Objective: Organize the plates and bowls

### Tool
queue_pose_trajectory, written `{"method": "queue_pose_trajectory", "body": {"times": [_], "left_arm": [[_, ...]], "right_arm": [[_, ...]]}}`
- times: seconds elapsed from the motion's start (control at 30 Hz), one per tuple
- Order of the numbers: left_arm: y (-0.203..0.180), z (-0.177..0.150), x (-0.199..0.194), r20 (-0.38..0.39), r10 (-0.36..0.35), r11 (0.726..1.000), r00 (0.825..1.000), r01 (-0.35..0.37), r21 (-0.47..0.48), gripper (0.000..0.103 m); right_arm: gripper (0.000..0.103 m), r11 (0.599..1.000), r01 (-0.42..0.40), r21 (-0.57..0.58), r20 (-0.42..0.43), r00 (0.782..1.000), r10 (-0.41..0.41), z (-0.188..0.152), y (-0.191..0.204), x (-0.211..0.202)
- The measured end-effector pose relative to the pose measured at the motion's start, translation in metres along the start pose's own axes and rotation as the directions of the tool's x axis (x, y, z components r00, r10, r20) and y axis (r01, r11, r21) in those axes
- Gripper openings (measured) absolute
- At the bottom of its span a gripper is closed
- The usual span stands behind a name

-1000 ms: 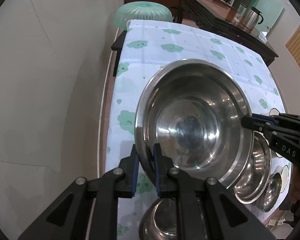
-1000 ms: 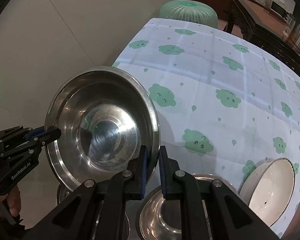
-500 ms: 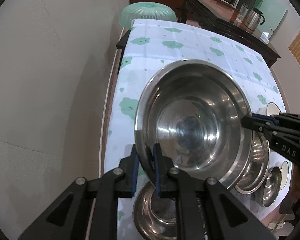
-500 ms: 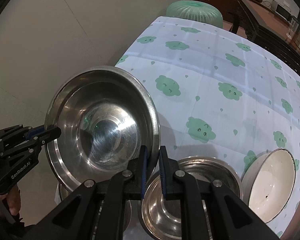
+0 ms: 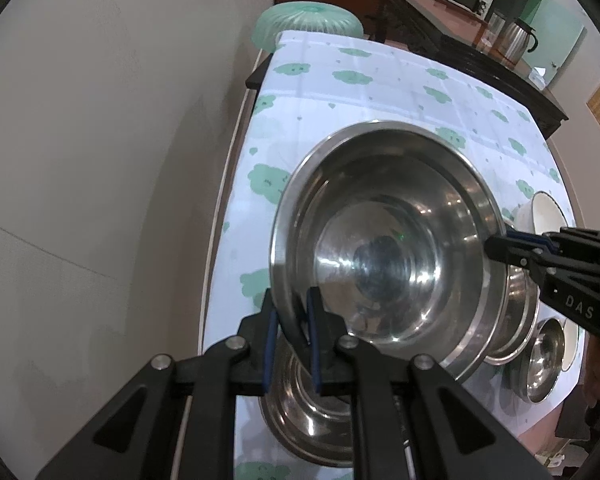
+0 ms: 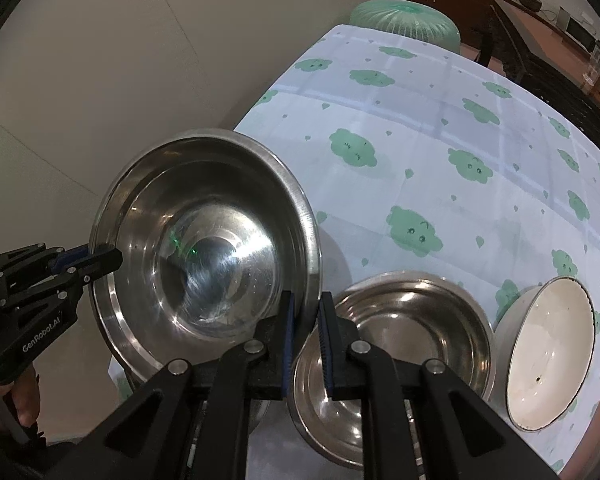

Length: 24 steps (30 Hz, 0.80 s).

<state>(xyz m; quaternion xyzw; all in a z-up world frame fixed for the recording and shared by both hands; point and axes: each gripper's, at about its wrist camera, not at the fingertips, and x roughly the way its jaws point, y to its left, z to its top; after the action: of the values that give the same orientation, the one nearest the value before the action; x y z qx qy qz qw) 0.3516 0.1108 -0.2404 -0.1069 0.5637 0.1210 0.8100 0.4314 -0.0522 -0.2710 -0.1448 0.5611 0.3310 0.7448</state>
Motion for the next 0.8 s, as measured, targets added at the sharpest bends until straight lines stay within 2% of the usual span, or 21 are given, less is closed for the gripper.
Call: {"method": "queue_pose_trajectory", "body": {"times": [0.8], "left_arm": [[0.001,-0.051,-0.012,-0.025,0.055,0.996,0.998,-0.057,-0.066,0.011]], "right_arm": [[0.014,0.995,-0.043,-0.091,-0.047,0.998,0.039,-0.042,0.02,0.002]]}}
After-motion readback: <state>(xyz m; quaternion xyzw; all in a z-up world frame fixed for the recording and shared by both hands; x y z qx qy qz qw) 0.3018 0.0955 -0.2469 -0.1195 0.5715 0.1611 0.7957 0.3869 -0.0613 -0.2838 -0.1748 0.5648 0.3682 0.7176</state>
